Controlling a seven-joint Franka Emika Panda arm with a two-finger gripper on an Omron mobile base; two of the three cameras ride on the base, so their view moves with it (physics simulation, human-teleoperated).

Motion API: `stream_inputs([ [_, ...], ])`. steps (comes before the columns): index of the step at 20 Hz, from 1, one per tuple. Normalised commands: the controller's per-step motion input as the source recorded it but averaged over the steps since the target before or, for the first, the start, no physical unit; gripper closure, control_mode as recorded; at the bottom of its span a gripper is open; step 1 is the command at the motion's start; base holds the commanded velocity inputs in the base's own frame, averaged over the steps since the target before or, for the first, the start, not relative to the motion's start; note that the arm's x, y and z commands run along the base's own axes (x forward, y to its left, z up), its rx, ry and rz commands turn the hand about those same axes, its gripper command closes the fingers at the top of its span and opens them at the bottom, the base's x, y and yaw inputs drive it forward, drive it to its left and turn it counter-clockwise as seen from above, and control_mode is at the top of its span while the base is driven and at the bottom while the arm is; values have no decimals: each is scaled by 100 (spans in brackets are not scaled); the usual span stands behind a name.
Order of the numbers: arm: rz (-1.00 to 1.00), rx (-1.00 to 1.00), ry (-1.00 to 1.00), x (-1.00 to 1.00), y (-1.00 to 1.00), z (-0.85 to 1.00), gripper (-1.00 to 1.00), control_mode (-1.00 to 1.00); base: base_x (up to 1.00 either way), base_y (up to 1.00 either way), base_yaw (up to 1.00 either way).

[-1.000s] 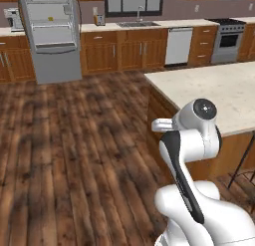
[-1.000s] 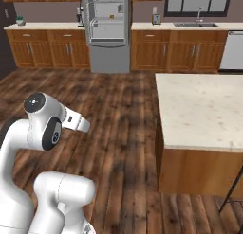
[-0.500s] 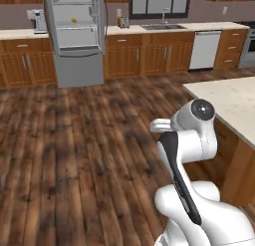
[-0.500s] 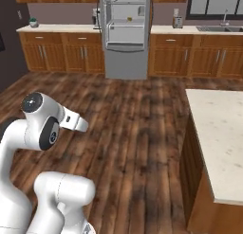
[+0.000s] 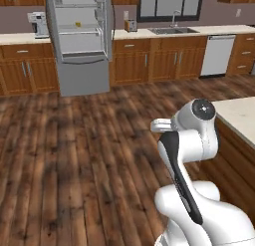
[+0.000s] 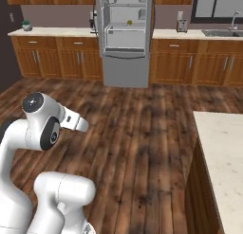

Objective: Take the cheese, chicken drumstick, and carrot from the fridge and place them on the plate on the dining counter to create an appetizer plate.

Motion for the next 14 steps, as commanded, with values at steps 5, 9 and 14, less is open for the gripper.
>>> stream_inputs([
  [5, 0, 0, 0, 0, 0, 0, -100, 100, 100, 20, 6],
  [9, 0, 0, 0, 0, 0, 0, -100, 100, 100, 29, 5],
  [14, 0, 0, 0, 0, 0, 0, -100, 100, 100, 40, 2],
])
